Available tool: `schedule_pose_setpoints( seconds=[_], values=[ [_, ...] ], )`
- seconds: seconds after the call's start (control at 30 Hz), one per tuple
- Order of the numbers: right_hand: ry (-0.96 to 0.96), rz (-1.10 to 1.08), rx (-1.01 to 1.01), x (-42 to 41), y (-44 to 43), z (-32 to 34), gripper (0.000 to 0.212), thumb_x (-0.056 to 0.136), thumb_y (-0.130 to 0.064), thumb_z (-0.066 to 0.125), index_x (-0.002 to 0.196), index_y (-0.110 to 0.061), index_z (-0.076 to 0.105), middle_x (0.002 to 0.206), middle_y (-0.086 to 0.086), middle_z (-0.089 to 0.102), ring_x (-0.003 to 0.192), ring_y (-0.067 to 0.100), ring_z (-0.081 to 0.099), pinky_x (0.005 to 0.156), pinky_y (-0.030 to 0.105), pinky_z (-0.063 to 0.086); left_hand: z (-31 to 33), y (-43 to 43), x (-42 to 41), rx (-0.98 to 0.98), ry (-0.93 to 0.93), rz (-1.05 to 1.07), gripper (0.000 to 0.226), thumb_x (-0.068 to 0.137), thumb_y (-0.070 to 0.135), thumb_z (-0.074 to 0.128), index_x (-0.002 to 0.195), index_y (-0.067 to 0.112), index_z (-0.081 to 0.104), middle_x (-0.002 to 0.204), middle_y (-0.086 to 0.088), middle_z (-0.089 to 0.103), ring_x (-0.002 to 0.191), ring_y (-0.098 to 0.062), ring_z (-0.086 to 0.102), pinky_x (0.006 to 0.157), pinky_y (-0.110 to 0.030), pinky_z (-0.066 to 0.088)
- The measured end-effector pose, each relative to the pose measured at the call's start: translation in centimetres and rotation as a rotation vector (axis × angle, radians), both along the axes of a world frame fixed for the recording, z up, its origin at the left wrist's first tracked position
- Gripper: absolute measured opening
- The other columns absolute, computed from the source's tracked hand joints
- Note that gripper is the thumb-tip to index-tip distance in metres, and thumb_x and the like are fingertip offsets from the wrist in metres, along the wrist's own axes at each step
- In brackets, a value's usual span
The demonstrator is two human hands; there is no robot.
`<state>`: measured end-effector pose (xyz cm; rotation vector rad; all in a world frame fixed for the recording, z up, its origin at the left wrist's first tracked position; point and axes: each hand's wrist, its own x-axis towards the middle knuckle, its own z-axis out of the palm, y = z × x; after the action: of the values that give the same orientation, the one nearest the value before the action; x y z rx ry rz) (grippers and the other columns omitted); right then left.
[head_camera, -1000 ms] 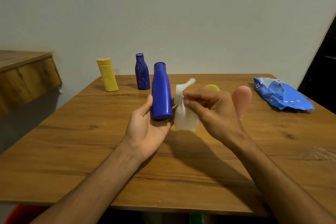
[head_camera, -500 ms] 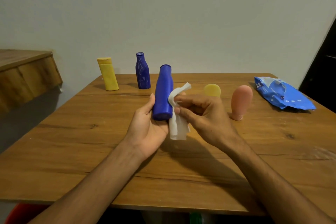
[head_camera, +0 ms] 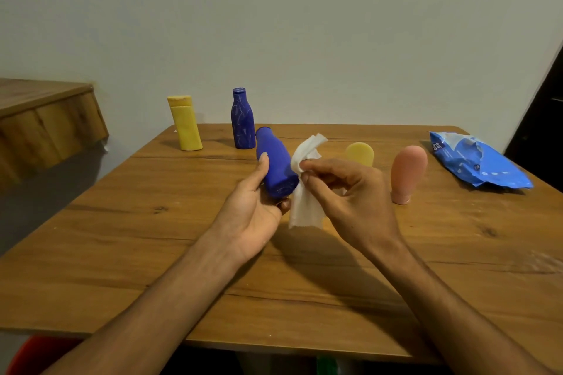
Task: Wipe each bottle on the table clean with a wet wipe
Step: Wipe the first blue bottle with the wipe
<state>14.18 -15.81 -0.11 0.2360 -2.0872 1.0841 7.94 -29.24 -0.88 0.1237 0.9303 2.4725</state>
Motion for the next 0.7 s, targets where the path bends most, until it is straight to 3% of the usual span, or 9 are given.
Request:
schedule_pose_setpoints(
  seconds=[0.07, 0.1, 0.17, 0.2, 0.33, 0.53, 0.7],
  values=[
    [0.057, -0.016, 0.042, -0.03, -0.05, 0.04, 0.024, 0.086, -0.014, 0.068, 0.109, -0.017, 0.069, 0.097, -0.01, 0.069, 0.084, 0.003, 0.063, 0.068, 0.014, 0.053, -0.25, 0.04, -0.02, -0.036, 0.022, 0.026, 0.051, 0.084, 0.031, 0.061, 0.129, 0.008, 0.055, 0.132, -0.019, 0.06, 0.112, -0.027, 0.055, 0.108, -0.039, 0.036],
    [0.075, -0.022, 0.068, -0.08, -0.03, 0.03, 0.023, 0.086, -0.014, 0.067, 0.11, -0.016, 0.069, 0.097, -0.008, 0.068, 0.084, 0.003, 0.063, 0.068, 0.014, 0.052, -0.31, 0.07, 0.02, -0.059, 0.038, 0.042, 0.049, 0.083, 0.03, 0.062, 0.127, 0.009, 0.056, 0.126, -0.018, 0.063, 0.102, -0.024, 0.058, 0.094, -0.034, 0.042],
    [0.061, -0.027, 0.113, -0.22, 0.01, 0.0, 0.022, 0.088, -0.013, 0.065, 0.11, -0.014, 0.07, 0.098, -0.005, 0.066, 0.084, 0.004, 0.059, 0.069, 0.012, 0.049, -0.35, 0.14, 0.25, -0.106, 0.083, 0.066, 0.042, 0.083, 0.028, 0.062, 0.121, 0.01, 0.058, 0.108, -0.012, 0.064, 0.083, -0.017, 0.055, 0.068, -0.028, 0.038],
    [0.028, -0.028, 0.133, -0.25, 0.02, -0.02, 0.023, 0.09, -0.014, 0.063, 0.112, -0.014, 0.07, 0.098, -0.005, 0.063, 0.087, 0.003, 0.057, 0.071, 0.013, 0.047, -0.4, 0.16, 0.37, -0.129, 0.104, 0.072, 0.04, 0.084, 0.028, 0.062, 0.119, 0.01, 0.059, 0.105, -0.011, 0.062, 0.079, -0.016, 0.053, 0.064, -0.027, 0.035],
    [-0.115, -0.002, 0.277, -0.21, -0.13, -0.21, 0.028, 0.094, -0.015, 0.056, 0.121, -0.015, 0.065, 0.101, -0.005, 0.053, 0.093, 0.007, 0.051, 0.074, 0.02, 0.045, -0.42, 0.14, 0.62, -0.208, 0.158, 0.085, 0.03, 0.093, 0.026, 0.054, 0.119, 0.013, 0.061, 0.101, -0.009, 0.065, 0.079, -0.016, 0.054, 0.062, -0.027, 0.034],
    [-0.149, 0.09, 0.506, 0.02, 0.25, 0.1, 0.028, 0.089, -0.008, 0.064, 0.115, -0.017, 0.069, 0.097, -0.007, 0.054, 0.086, 0.002, 0.048, 0.067, 0.008, 0.033, -0.5, 0.18, 0.62, -0.236, 0.035, 0.118, 0.018, 0.098, 0.019, 0.048, 0.103, 0.011, 0.063, 0.092, -0.009, 0.066, 0.077, -0.017, 0.054, 0.066, -0.027, 0.034],
    [-0.114, 0.032, 0.344, -0.27, 0.6, 0.05, 0.022, 0.088, -0.011, 0.066, 0.108, -0.014, 0.071, 0.098, -0.004, 0.064, 0.086, 0.0, 0.054, 0.068, 0.01, 0.042, -0.85, 0.35, 0.12, -0.202, -0.029, 0.086, 0.025, 0.097, 0.026, 0.053, 0.114, 0.009, 0.061, 0.095, -0.008, 0.063, 0.069, -0.014, 0.047, 0.055, -0.025, 0.031]
  ],
)
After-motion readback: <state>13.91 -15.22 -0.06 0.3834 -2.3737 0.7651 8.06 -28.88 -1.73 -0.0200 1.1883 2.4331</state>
